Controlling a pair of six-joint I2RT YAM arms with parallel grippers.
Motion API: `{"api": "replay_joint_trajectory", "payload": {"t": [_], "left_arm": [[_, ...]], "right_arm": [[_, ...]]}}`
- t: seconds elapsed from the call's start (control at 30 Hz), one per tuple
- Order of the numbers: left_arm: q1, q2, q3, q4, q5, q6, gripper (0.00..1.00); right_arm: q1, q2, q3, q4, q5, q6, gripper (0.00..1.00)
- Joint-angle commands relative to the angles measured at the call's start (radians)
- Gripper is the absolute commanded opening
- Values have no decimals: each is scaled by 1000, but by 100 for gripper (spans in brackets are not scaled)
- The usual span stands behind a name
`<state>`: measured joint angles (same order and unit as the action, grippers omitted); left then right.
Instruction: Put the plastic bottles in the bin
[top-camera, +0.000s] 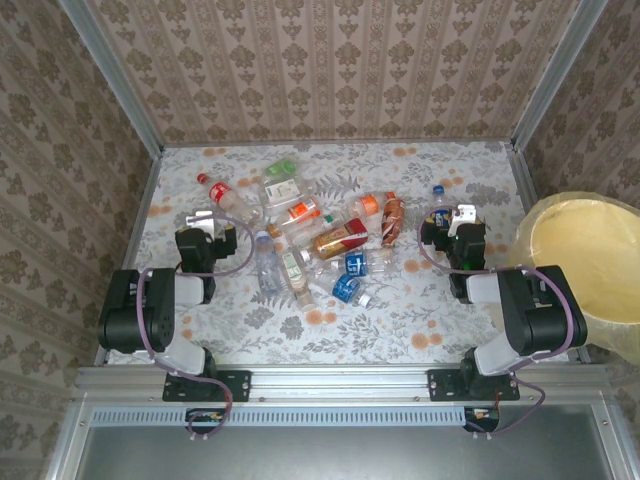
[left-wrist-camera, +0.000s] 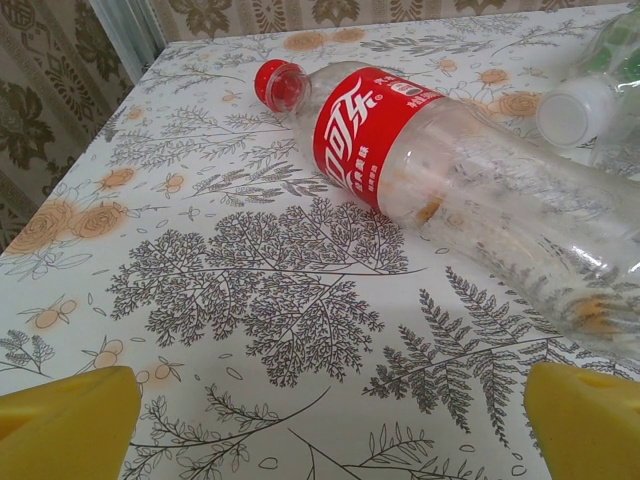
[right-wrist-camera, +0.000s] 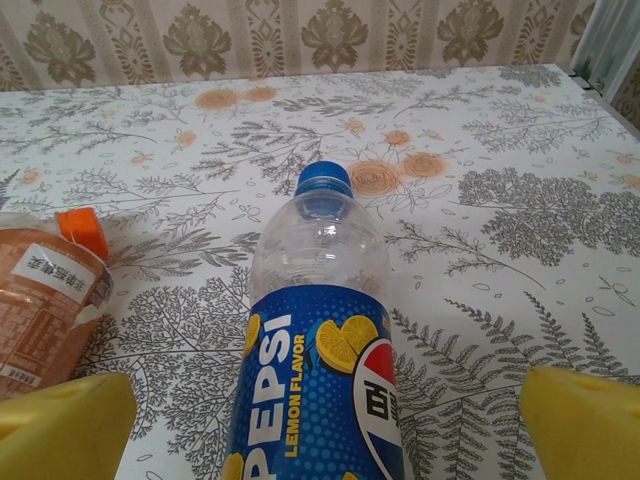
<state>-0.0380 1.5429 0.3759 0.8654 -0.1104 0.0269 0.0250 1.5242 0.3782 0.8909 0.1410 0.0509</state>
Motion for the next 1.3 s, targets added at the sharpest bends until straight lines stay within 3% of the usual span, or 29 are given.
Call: {"api": "replay_joint_trajectory", "payload": {"t": [0.0,0.17,0.33,0.57,0.93,1.13,1.27], "left_arm": [[-1,-51,11,-7,16,23,100],[-3,-190,41,-180,-37,1,100],[-3,-283,43,-265,-141,-62,100],[13,-393,57,-387,-149,-208,100],[47,-414,176,-634,-96,-384,100],[58,-413,195,-670,-88,-422,100],[65,-429,186,-672,-83,-433,100]], "right_arm": [[4,-74,-1,-27,-44,-25,100],[4,-267,113,-390,-61,-3,100],[4,-277,222,-657,-16,58,100],[4,-102,417,-1008,4,130,100],[6,236,765,-1310,43,182,95],[6,426,972,-1422,131,218,93],[6,517,1075,-1492,117,222,85]]}}
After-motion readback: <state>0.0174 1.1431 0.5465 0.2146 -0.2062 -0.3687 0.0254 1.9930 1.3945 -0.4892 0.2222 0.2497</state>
